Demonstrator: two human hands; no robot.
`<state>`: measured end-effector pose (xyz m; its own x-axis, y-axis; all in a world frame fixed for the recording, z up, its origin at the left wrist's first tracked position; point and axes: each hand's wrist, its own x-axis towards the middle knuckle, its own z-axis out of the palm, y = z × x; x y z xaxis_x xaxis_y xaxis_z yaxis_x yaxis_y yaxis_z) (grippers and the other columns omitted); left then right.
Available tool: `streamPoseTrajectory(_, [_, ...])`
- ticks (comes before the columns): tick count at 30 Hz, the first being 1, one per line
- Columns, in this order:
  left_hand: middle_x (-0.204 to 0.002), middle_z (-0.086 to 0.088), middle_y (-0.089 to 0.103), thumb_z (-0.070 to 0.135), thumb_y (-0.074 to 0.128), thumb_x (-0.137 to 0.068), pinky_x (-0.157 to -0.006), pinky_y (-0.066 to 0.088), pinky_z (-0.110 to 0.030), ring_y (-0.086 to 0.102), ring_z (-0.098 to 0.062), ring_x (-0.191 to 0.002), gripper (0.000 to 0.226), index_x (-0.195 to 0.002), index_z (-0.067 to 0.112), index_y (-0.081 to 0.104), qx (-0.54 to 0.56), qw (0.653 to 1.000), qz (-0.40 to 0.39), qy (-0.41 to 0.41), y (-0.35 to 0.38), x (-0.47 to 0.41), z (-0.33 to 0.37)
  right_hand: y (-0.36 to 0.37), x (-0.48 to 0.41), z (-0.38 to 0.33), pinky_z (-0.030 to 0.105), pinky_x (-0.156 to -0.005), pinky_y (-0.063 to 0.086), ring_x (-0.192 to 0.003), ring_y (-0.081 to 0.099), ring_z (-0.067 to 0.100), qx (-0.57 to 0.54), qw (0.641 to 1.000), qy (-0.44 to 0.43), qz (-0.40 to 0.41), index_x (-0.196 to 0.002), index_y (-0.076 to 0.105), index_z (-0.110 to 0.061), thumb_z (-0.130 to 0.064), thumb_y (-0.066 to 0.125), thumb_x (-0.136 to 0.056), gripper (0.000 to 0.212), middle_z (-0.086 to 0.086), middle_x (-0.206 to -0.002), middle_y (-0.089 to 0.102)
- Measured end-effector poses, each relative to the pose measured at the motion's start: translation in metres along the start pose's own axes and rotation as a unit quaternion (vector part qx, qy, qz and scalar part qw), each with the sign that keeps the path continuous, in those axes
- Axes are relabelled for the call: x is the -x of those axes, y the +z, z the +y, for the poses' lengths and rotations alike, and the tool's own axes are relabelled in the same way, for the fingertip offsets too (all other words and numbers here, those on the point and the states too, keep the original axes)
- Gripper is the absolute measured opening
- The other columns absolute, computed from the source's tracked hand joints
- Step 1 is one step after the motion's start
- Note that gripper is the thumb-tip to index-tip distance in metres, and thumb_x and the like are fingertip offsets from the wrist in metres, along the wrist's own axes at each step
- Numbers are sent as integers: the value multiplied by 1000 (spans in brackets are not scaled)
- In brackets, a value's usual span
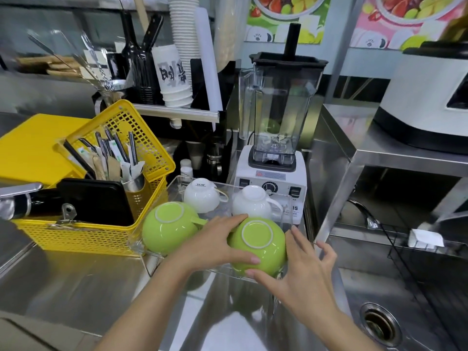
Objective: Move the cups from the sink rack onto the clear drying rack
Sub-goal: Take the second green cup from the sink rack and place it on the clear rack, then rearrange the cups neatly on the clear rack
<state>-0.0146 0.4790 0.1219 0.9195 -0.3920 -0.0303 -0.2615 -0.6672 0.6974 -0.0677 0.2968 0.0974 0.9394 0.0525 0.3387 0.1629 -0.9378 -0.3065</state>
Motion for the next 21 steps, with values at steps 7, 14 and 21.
streamPoseTrajectory(7, [-113,0,51,58,70,-62,-99,34,-34,40,-17,-113,71,-126,38,43,-27,999,-28,6,0,-5,3,9,5,2,40,-96,19,-126,30,6,28,1000,14,6,-117,55,-5,-81,36,-64,94,5,-121,64])
streamPoseTrajectory(14, [-122,4,33,63,69,-52,-112,26,-35,34,-15,-125,95,-135,28,40,29,998,-57,-16,2,-13,0,14,7,7,34,-102,8,-138,5,5,-11,1000,-7,11,-127,42,-15,-88,17,-62,101,6,-147,37])
streamPoseTrajectory(21, [-137,12,31,70,59,-56,-114,23,-37,25,-10,-133,96,-139,29,33,37,999,21,28,-9,-12,-1,-14,-22,25,30,-105,15,-125,34,1,-225,974,27,19,-121,52,-28,-69,43,-71,65,-19,-126,42])
